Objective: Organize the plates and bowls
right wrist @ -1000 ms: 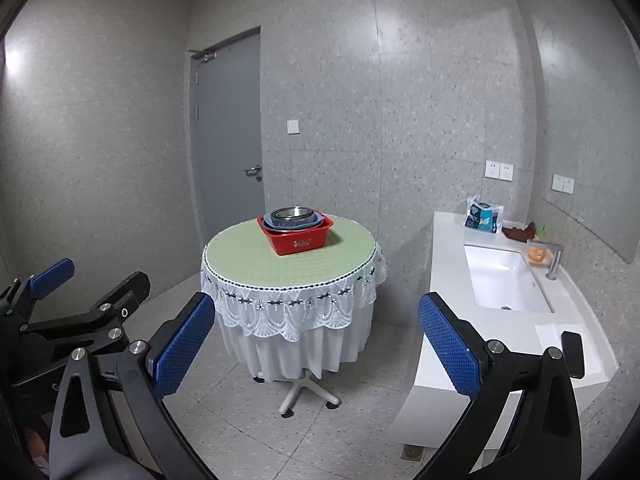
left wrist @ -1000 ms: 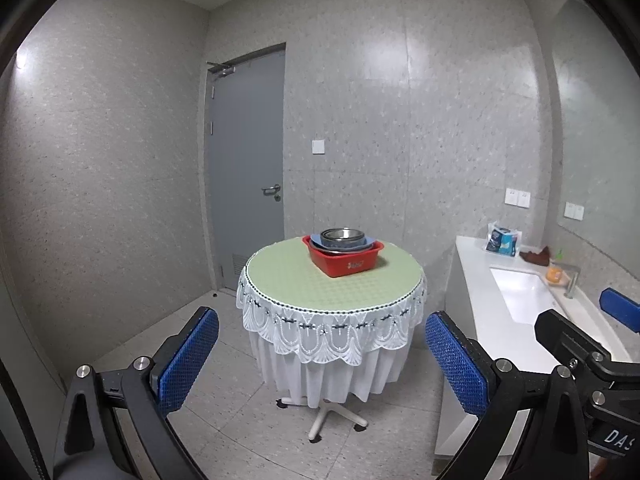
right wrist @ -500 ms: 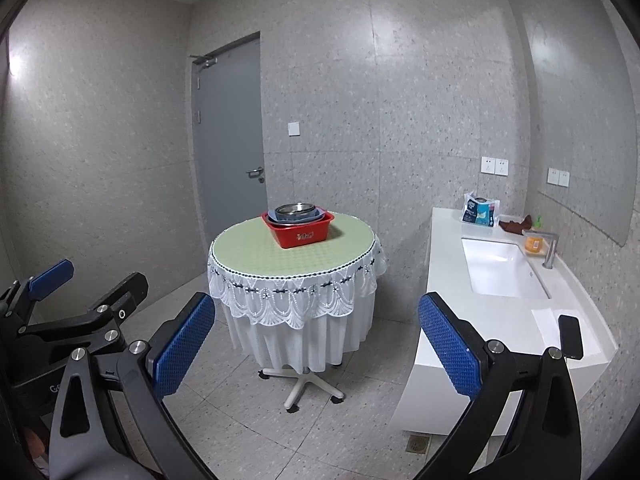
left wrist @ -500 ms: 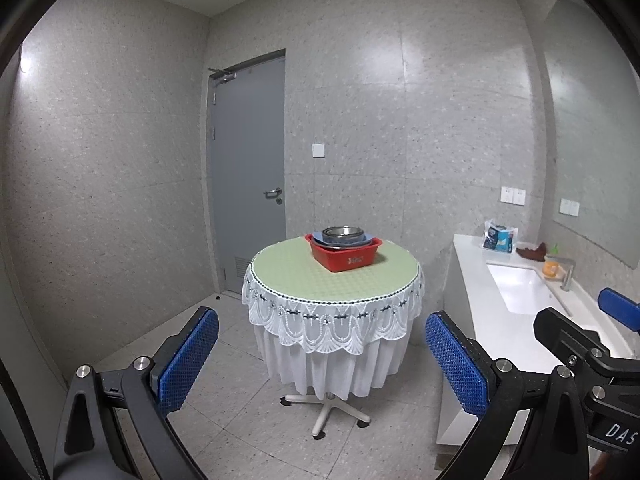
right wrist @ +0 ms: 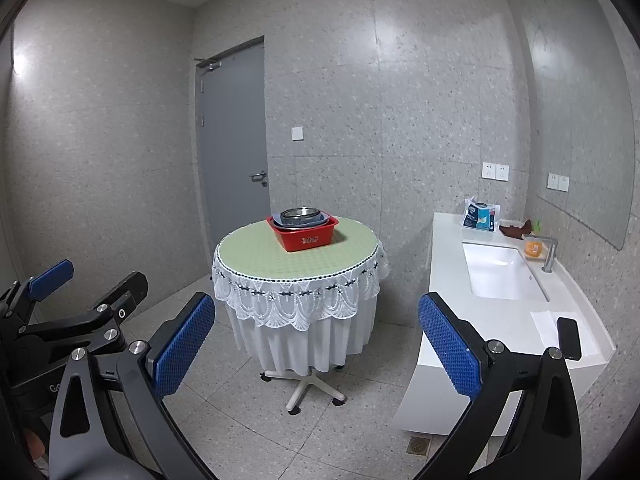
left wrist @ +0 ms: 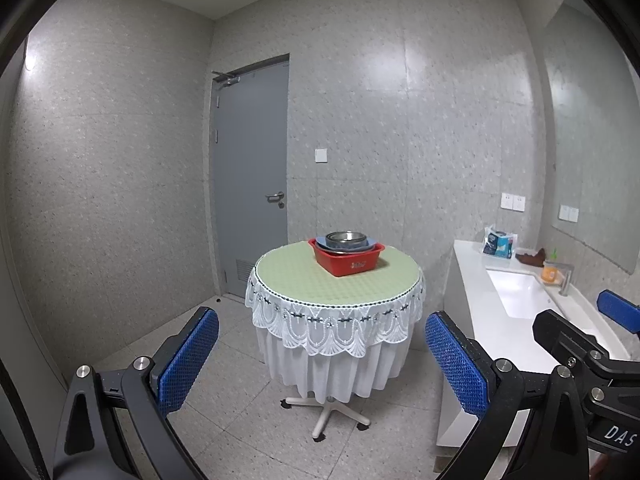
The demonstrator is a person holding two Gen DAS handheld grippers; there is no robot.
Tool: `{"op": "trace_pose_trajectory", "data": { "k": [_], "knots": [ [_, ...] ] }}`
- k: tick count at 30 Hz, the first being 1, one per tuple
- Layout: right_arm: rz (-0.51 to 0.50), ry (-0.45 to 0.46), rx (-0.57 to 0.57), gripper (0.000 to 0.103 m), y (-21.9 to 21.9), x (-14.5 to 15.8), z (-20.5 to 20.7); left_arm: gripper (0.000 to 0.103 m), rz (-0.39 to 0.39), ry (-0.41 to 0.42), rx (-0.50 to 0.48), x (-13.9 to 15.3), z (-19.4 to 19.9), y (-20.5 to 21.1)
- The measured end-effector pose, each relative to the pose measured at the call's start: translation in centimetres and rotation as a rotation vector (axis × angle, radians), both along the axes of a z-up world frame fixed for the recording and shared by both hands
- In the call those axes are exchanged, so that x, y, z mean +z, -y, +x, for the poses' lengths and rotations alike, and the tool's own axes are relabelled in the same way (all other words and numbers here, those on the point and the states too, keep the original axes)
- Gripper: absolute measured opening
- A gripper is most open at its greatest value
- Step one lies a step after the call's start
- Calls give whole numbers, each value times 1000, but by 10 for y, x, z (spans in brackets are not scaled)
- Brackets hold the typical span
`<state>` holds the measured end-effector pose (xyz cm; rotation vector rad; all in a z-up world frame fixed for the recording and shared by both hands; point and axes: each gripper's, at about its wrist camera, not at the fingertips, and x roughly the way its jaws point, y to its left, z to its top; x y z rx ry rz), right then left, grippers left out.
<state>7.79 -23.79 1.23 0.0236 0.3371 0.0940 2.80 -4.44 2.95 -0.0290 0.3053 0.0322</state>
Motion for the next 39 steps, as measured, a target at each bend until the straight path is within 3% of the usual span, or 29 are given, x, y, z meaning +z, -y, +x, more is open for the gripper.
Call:
{"op": "trace_pose_trajectory", "data": {
  "k": [39],
  "knots": [
    [3, -3, -4, 103, 6, 5, 5, 102, 9, 19, 3, -8, 9, 13]
  ]
}}
